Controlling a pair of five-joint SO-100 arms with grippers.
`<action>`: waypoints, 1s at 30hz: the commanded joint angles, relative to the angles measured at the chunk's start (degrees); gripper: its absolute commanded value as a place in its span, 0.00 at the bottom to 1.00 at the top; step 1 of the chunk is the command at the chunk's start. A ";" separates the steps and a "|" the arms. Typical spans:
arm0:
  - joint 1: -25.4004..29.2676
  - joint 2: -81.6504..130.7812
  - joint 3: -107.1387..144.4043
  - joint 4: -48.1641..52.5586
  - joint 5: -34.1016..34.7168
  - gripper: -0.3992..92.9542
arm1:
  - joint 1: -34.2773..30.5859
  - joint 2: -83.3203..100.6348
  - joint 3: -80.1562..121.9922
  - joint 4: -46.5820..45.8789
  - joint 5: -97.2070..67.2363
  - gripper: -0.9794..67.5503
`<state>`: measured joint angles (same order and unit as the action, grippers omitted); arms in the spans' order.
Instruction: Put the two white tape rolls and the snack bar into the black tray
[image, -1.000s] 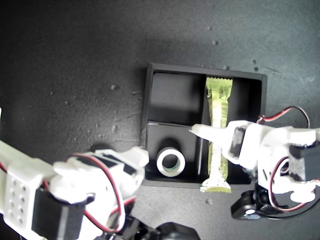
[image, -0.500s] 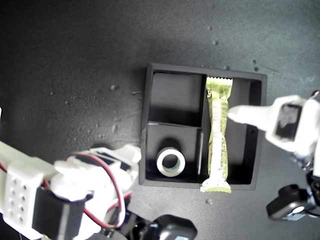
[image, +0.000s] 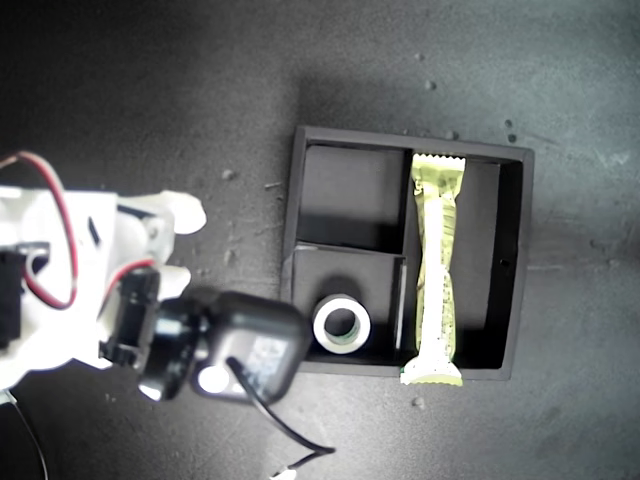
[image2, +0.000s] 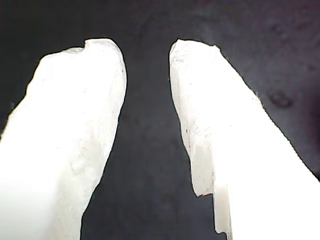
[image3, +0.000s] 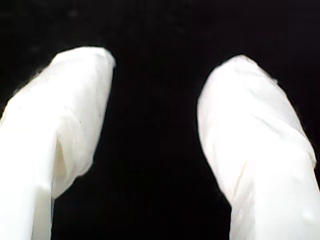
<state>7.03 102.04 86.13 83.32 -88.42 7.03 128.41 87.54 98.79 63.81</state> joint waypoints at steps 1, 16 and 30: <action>5.62 0.79 4.75 -6.50 -4.83 0.14 | -2.37 5.89 11.43 -3.87 3.43 0.09; 20.92 -23.12 -14.41 -4.92 -18.81 0.16 | -7.21 21.80 31.82 -8.70 10.63 0.04; 22.06 -27.60 -14.85 -4.39 -20.30 0.20 | -7.03 21.88 33.40 -10.11 10.37 0.02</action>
<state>28.39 74.53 73.39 79.45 -108.11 -0.18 149.59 121.11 89.74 74.18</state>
